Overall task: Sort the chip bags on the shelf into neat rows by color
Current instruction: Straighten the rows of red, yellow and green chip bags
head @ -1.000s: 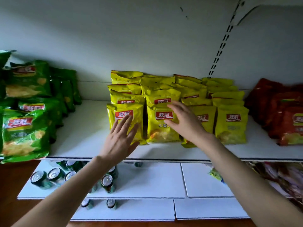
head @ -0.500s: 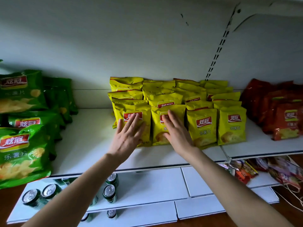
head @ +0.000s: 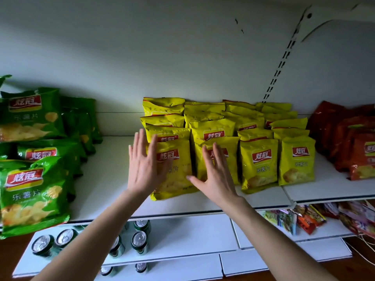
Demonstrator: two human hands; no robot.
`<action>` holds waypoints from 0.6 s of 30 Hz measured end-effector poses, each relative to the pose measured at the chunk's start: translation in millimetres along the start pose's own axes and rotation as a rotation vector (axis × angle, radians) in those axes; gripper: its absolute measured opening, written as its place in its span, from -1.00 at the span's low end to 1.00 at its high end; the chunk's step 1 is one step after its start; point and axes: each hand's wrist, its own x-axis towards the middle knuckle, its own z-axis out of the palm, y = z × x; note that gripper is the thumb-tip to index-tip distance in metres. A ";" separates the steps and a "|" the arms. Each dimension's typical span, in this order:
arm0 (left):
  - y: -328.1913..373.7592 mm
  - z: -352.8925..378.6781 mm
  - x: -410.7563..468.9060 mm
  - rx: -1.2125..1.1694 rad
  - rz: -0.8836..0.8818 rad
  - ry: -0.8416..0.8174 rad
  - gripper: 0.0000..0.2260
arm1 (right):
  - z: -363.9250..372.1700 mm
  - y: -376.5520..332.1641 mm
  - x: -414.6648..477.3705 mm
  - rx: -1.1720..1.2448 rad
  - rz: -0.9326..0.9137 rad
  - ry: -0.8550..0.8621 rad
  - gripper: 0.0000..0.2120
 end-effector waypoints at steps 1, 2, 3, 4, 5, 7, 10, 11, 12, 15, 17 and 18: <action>-0.7 -3.0 7.0 -0.076 -0.112 0.009 -0.30 | 4.1 -2.7 -0.1 -0.015 0.002 0.007 -0.14; -1.4 -5.0 14.0 -0.154 -0.204 -0.015 -0.25 | 7.5 -4.6 -0.3 -0.035 0.005 0.014 -0.13; -1.9 -6.2 20.8 -0.215 -0.266 -0.058 -0.21 | 10.1 -6.0 0.7 -0.055 0.011 0.022 -0.12; -2.0 -6.5 26.3 -0.241 -0.293 -0.091 -0.18 | 11.9 -7.2 1.7 -0.070 0.017 0.030 -0.12; -1.5 -6.9 30.8 -0.244 -0.290 -0.108 -0.15 | 13.4 -8.2 2.7 -0.080 0.017 0.044 -0.11; -0.7 -5.8 38.0 -0.226 -0.222 -0.115 -0.15 | 16.4 -8.3 4.3 -0.095 0.009 0.079 -0.10; -2.1 -2.9 42.2 -0.167 -0.142 -0.114 -0.20 | 19.0 -7.4 5.2 -0.124 -0.027 0.118 -0.08; -3.4 -2.2 41.6 -0.154 -0.134 -0.111 -0.21 | 20.0 -6.7 5.0 -0.134 -0.043 0.119 -0.09; -4.9 -1.9 40.6 -0.149 -0.138 -0.113 -0.21 | 20.5 -6.4 4.6 -0.143 -0.054 0.112 -0.10; -8.0 -3.3 40.1 -0.231 -0.188 -0.101 -0.14 | 20.2 -6.4 6.4 -0.127 -0.049 0.094 -0.20; -9.8 -4.3 43.9 -0.329 -0.199 -0.117 -0.10 | 20.2 -6.2 7.4 -0.108 -0.035 0.087 -0.23; -10.6 -4.4 46.4 -0.365 -0.193 -0.145 -0.09 | 20.3 -6.0 7.8 -0.107 -0.036 0.084 -0.23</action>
